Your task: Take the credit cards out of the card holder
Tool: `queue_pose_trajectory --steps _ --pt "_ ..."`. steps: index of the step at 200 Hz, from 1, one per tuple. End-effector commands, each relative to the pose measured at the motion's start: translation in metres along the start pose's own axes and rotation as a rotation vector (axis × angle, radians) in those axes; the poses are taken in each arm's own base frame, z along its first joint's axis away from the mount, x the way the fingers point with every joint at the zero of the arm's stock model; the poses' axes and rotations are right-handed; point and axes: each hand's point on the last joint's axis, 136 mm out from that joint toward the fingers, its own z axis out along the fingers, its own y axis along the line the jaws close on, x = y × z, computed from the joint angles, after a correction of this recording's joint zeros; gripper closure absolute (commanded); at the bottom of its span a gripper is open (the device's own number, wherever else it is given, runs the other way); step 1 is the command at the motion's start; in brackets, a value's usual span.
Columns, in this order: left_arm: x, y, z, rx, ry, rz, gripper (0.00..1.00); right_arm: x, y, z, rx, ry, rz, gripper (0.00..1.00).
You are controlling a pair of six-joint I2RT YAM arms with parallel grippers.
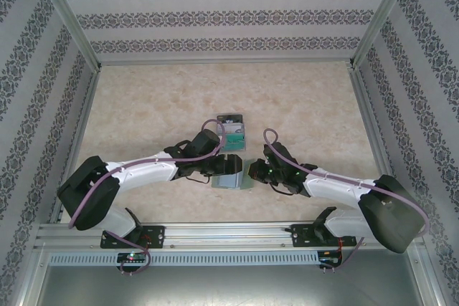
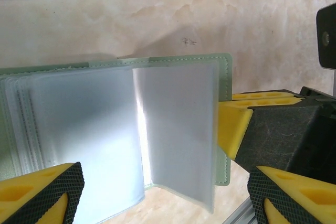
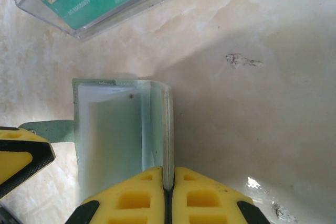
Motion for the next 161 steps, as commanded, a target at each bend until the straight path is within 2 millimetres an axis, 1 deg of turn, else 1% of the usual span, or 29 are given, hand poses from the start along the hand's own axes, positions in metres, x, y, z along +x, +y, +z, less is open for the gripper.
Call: queue_pose_trajectory --steps 1,27,38,51,80,122,161 --pt "-0.001 -0.011 0.002 0.03 0.013 0.029 0.18 0.003 -0.006 -0.002 0.009 0.012 -0.009 1.0" --pt "0.001 -0.005 0.006 0.002 0.027 0.021 0.18 0.003 -0.006 -0.001 0.007 0.014 -0.009 1.0" --pt "0.001 0.004 0.006 -0.039 0.018 0.015 0.18 0.003 -0.006 -0.001 0.008 0.013 -0.008 1.0" --pt "0.002 0.018 0.006 -0.105 0.014 0.004 0.18 0.003 -0.006 -0.001 0.008 0.014 -0.008 1.0" --pt "0.006 0.031 0.009 -0.159 0.029 -0.006 0.18 0.004 -0.006 -0.001 0.007 0.018 -0.008 1.0" --pt "0.011 0.031 0.018 -0.144 0.063 -0.008 0.19 0.003 -0.005 0.0 0.007 0.019 -0.008 1.0" --pt "0.015 0.024 0.028 -0.08 0.092 -0.014 0.2 0.004 -0.005 0.002 0.009 0.026 -0.01 1.0"
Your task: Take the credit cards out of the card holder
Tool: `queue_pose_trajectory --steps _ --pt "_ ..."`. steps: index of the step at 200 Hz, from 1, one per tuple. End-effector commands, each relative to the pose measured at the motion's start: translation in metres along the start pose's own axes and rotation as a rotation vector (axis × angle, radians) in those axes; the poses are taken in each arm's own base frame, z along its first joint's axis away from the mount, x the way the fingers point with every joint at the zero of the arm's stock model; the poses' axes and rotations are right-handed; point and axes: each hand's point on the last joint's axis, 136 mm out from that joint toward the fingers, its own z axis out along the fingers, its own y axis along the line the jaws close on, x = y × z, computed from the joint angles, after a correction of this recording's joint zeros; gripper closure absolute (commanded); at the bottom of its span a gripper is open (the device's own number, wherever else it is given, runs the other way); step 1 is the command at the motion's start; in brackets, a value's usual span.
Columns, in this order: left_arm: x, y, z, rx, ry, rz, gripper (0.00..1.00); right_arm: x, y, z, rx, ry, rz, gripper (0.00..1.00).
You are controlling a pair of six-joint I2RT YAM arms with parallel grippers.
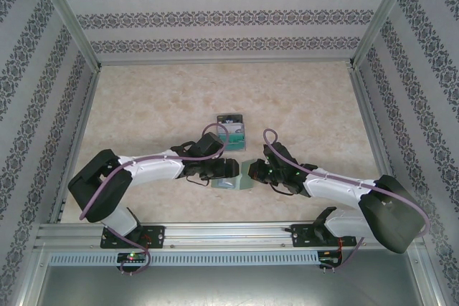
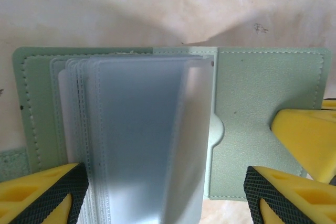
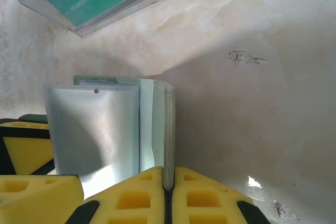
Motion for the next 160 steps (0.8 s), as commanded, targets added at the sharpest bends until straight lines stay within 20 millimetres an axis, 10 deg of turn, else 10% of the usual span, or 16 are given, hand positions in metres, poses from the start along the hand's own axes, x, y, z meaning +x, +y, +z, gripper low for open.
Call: queue_pose_trajectory --steps 1,160 --pt "0.003 -0.012 0.008 0.054 0.029 0.023 0.2 0.002 -0.005 0.002 0.012 0.019 -0.006 1.0" --pt "0.003 -0.056 0.004 0.223 0.057 0.098 0.17 0.006 -0.013 0.009 0.029 0.039 -0.003 1.0"
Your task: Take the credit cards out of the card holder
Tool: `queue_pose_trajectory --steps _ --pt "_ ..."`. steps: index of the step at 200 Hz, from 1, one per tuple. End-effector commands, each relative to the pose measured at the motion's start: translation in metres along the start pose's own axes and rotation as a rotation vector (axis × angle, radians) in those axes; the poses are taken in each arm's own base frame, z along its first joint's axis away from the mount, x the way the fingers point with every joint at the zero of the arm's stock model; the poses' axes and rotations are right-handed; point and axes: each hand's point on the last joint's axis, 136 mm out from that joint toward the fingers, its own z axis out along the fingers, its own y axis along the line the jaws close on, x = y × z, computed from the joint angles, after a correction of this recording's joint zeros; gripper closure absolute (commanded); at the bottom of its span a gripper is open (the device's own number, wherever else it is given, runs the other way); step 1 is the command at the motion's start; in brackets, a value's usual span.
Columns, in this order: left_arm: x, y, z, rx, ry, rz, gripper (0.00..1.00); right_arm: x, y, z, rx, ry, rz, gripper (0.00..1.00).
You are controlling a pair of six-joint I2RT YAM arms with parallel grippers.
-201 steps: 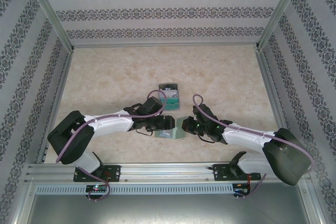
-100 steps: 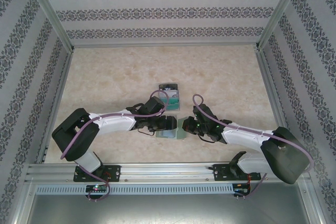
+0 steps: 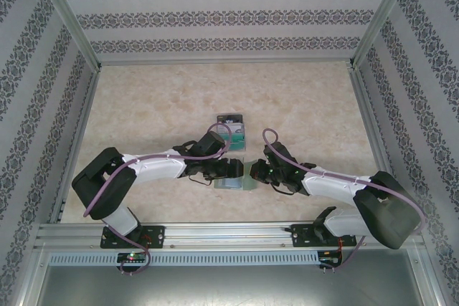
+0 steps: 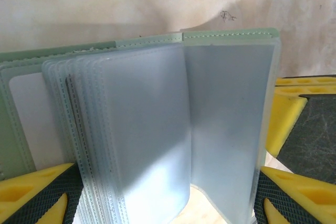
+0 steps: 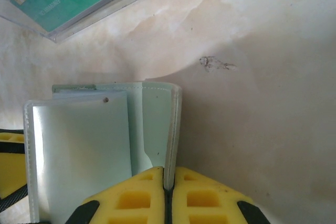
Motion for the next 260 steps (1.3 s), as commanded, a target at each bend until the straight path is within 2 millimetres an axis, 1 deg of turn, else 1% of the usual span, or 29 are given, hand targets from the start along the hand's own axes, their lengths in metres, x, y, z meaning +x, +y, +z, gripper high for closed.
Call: queue_pose_trajectory --steps 1,23,58,116,151,216,241,252,260 --pt "-0.001 -0.038 0.002 0.132 0.018 0.072 0.17 0.007 -0.001 0.003 -0.01 0.031 -0.018 1.0" --pt "-0.001 -0.041 0.001 0.143 0.018 0.079 0.16 0.007 -0.001 0.003 -0.009 0.029 -0.019 1.0" --pt "-0.003 -0.048 -0.004 0.166 0.006 0.093 0.13 0.007 -0.002 0.004 -0.008 0.028 -0.017 1.0" --pt "-0.005 -0.06 -0.013 0.21 -0.009 0.111 0.14 0.007 -0.003 0.005 -0.006 0.032 -0.013 1.0" --pt "-0.005 -0.061 -0.015 0.214 -0.013 0.113 0.15 0.007 -0.003 0.005 -0.006 0.033 -0.014 1.0" --pt "-0.003 -0.055 -0.012 0.188 -0.002 0.103 0.14 0.007 -0.004 0.004 -0.003 0.03 -0.012 1.0" --pt "-0.004 -0.052 -0.015 0.169 -0.012 0.109 0.13 0.006 -0.007 0.001 0.011 0.023 -0.015 1.0" --pt "-0.004 -0.05 -0.016 0.155 -0.016 0.108 0.13 0.003 -0.01 -0.002 0.017 0.014 -0.015 0.95" --pt "-0.003 -0.047 -0.017 0.142 -0.017 0.109 0.13 0.001 -0.01 -0.005 0.017 0.007 -0.017 0.89"
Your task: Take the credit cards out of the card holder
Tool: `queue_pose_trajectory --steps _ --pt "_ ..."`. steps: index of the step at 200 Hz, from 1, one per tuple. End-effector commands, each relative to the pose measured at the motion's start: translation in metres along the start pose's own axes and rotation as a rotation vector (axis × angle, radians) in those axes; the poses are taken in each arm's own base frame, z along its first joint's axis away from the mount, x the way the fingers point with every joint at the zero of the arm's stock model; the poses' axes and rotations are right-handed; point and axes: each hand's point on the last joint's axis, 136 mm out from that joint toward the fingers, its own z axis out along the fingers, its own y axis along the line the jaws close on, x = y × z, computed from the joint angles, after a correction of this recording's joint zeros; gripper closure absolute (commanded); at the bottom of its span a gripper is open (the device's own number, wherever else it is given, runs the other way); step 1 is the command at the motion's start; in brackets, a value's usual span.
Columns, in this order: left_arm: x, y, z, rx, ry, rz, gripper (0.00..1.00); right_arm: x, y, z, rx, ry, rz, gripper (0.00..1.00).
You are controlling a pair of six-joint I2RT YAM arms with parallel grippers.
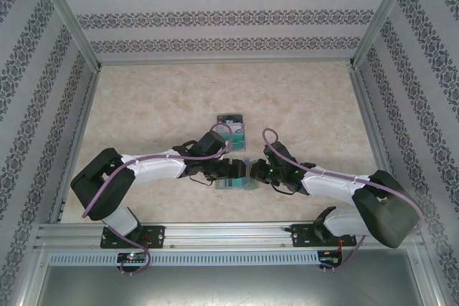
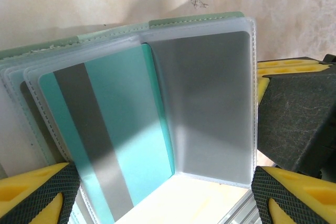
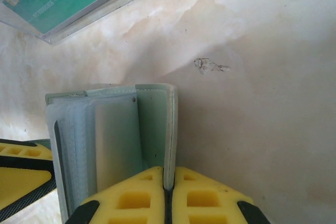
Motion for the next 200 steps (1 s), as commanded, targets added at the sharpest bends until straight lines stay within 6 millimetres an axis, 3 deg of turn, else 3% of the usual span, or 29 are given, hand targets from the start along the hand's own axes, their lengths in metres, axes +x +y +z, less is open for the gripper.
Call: queue_pose_trajectory --steps 1,12,66,92,123,148,156,200 --pt "-0.008 -0.034 -0.012 0.082 -0.039 0.089 0.13 0.002 -0.007 -0.006 0.012 0.008 -0.022 0.87" --pt "-0.008 -0.03 -0.013 0.062 -0.041 0.089 0.13 -0.001 -0.009 -0.01 0.02 -0.003 -0.025 0.75" --pt "-0.009 -0.019 -0.024 -0.002 -0.065 0.095 0.12 -0.021 -0.017 -0.044 0.04 -0.094 -0.028 0.68" --pt "-0.012 -0.014 -0.023 -0.023 -0.078 0.083 0.15 -0.023 -0.013 -0.049 0.02 -0.104 -0.034 0.69" --pt "-0.015 0.0 -0.024 -0.09 -0.096 0.062 0.32 -0.016 0.001 -0.043 -0.023 -0.05 -0.055 0.69" --pt "-0.016 0.02 -0.026 -0.166 -0.112 0.038 0.65 -0.011 0.012 -0.037 -0.026 -0.022 -0.095 0.64" --pt "-0.015 0.027 -0.026 -0.188 -0.115 0.026 0.72 -0.009 0.014 -0.034 -0.028 -0.007 -0.102 0.64" --pt "-0.006 0.05 -0.019 -0.251 -0.09 -0.006 0.83 0.002 0.018 -0.018 -0.009 0.05 -0.132 0.61"
